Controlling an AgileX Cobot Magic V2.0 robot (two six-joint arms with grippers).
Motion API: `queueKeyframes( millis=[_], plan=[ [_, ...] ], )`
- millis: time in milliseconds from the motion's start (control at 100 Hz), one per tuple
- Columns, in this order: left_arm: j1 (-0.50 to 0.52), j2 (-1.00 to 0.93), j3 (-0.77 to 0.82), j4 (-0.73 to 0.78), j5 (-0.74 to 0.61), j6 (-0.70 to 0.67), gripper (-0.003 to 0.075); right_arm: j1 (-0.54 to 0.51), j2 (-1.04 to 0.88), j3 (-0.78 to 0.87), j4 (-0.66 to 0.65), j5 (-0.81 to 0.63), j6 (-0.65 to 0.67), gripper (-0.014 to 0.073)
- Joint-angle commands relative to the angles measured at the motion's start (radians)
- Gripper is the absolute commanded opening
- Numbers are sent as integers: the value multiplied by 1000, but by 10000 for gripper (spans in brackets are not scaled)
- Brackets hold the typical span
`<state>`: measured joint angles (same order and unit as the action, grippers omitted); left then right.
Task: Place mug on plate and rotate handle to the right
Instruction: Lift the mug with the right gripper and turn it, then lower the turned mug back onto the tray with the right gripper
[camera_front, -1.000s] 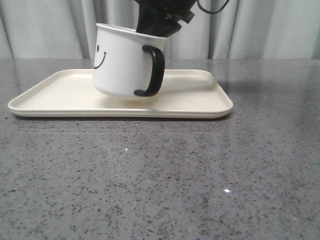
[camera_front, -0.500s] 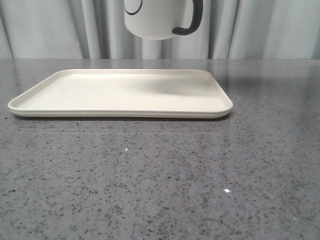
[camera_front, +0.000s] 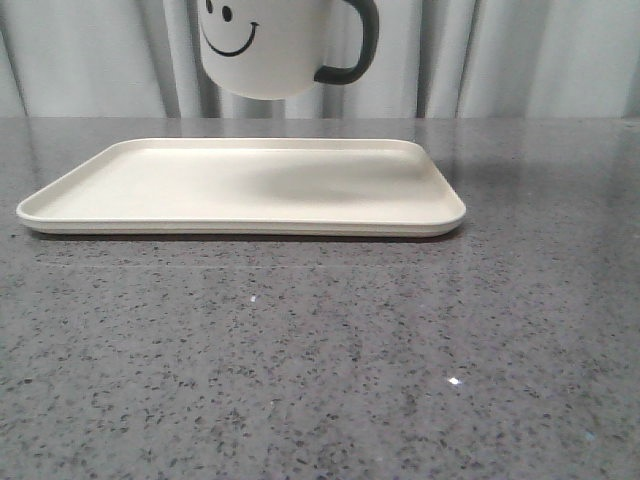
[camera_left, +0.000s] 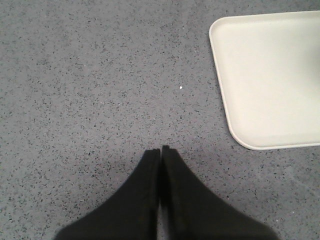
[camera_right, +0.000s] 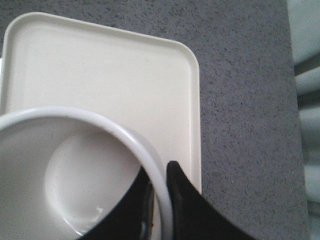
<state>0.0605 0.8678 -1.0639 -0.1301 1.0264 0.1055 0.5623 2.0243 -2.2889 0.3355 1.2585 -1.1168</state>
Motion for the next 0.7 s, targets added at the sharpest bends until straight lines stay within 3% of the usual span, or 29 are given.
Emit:
queueKeyframes(
  millis=[0,690],
  plan=[
    [3,-7,-24,-7,-75,0,-20,12,-57,-21,24,79,-22,-65],
    [3,-7,-24,-7,-81,0,-20,22,-57,89,66,80,-116,-66]
  ],
)
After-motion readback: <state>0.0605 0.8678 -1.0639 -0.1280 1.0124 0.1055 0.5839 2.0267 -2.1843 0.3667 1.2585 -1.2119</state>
